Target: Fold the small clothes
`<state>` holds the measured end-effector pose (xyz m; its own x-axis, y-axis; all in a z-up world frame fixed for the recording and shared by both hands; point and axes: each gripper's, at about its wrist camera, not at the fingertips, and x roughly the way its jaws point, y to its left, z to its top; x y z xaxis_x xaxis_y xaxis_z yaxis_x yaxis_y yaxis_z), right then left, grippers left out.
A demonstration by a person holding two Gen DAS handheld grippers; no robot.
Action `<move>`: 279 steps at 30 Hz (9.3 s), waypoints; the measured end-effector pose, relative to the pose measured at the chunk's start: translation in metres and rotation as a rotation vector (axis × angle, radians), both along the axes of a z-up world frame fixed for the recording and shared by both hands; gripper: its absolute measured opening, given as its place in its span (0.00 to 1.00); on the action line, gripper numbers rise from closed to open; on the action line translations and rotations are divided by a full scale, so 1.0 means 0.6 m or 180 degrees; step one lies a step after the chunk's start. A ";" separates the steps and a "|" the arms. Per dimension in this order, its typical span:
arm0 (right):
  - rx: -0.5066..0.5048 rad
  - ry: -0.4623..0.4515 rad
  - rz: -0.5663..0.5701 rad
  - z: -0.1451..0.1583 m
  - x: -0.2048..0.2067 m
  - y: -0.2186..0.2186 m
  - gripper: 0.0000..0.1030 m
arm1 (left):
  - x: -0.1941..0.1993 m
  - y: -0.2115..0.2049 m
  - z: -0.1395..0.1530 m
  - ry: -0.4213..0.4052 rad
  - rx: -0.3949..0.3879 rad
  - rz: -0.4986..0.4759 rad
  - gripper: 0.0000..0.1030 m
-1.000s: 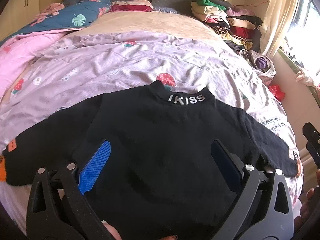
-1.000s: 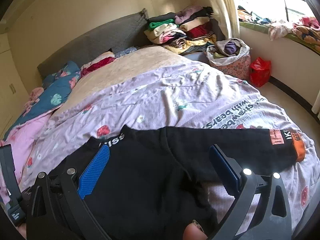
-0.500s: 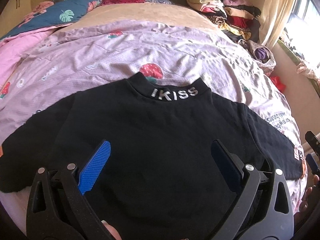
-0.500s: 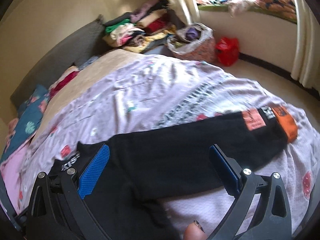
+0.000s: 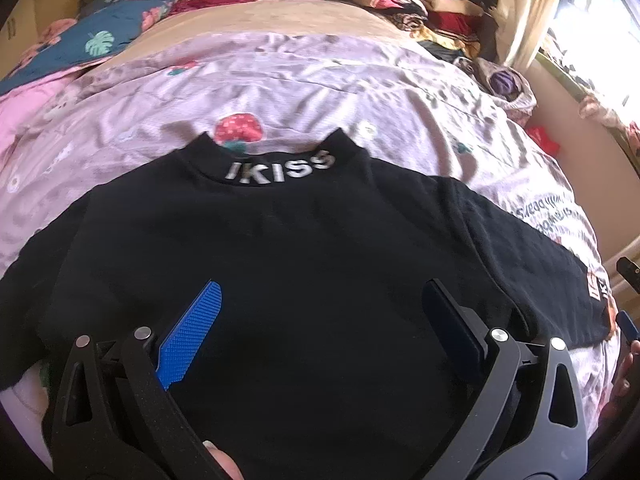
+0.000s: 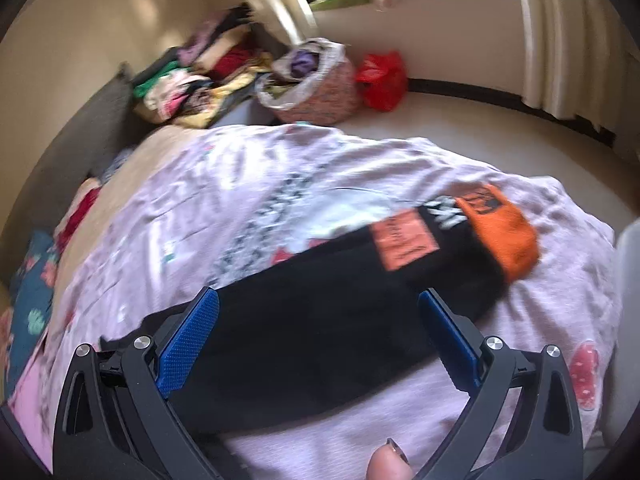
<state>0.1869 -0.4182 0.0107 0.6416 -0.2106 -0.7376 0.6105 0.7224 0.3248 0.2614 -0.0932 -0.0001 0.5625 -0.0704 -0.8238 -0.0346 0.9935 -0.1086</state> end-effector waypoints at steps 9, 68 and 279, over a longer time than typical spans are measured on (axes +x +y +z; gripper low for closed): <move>0.0178 0.0157 -0.0549 -0.038 -0.028 -0.081 0.96 | 0.009 -0.057 -0.003 -0.0024 0.0025 -0.0239 0.92; -0.0166 -0.1204 0.2531 0.104 0.029 0.359 0.12 | -0.055 0.204 0.129 -0.0379 -0.1431 0.0033 0.91; -0.0952 -0.0195 0.4157 -0.013 -0.059 0.781 0.96 | -0.407 0.649 0.001 -0.0980 -0.0786 0.2461 0.09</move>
